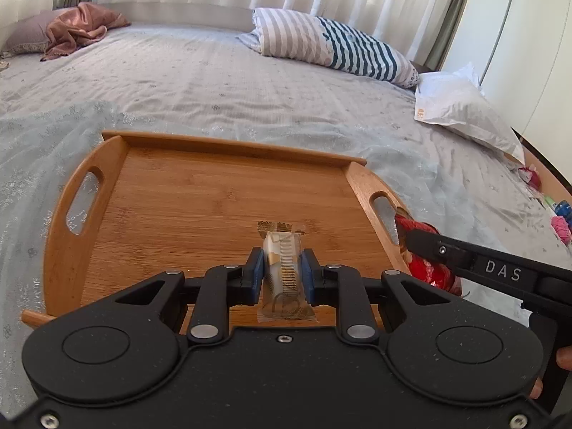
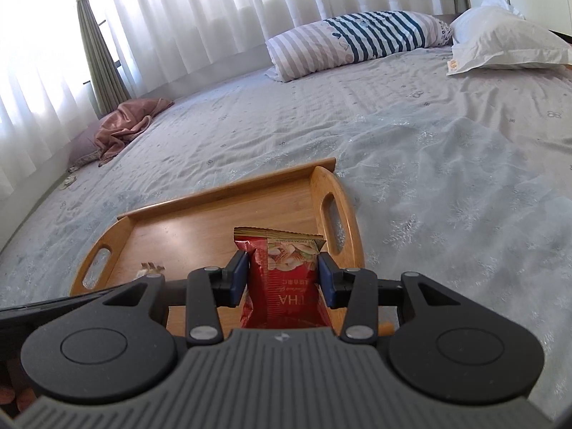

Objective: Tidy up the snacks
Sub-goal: 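Carry both snacks over the wooden tray and open both tools to drop them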

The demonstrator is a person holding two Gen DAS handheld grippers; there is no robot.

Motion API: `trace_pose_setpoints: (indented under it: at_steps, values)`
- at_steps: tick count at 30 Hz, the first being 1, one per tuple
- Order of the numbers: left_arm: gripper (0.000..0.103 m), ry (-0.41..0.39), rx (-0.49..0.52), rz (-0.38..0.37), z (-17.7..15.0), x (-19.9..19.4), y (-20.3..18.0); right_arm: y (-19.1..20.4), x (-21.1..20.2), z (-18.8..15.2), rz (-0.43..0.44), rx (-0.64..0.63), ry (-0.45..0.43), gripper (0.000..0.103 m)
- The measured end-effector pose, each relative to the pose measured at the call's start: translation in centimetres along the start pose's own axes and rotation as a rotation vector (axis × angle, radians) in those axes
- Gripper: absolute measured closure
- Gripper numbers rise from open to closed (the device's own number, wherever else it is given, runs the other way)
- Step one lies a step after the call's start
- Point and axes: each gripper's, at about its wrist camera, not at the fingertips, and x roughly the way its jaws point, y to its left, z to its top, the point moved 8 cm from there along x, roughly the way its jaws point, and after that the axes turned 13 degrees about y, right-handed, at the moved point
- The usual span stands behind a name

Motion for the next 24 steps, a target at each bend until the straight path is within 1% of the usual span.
trace_pose_setpoints:
  at_steps: [7,9,15,21,24]
  values:
    - [0.082,0.043,0.003,-0.006,0.1,2.2,-0.3,0.0,1.6,0.3,-0.006,-0.021,0.025,0.058]
    - [0.082,0.052,0.006,-0.009,0.0,2.8,-0.5,0.0,2.1,0.1,0.005,-0.029,0.031,0.058]
    - [0.082,0.077,-0.018,-0.054,-0.2,4.3,-1.3,-0.5,3.4,-0.4,-0.003,-0.023,0.062,0.057]
    - [0.082,0.066,-0.020,-0.083,-0.2,5.3,-2.1,-0.9,4.2,-0.6,0.004,-0.015,0.072,0.057]
    - [0.082,0.062,-0.020,-0.078,-0.1,5.5,-2.1,-0.9,4.7,-0.7,0.009,-0.011,0.077,0.057]
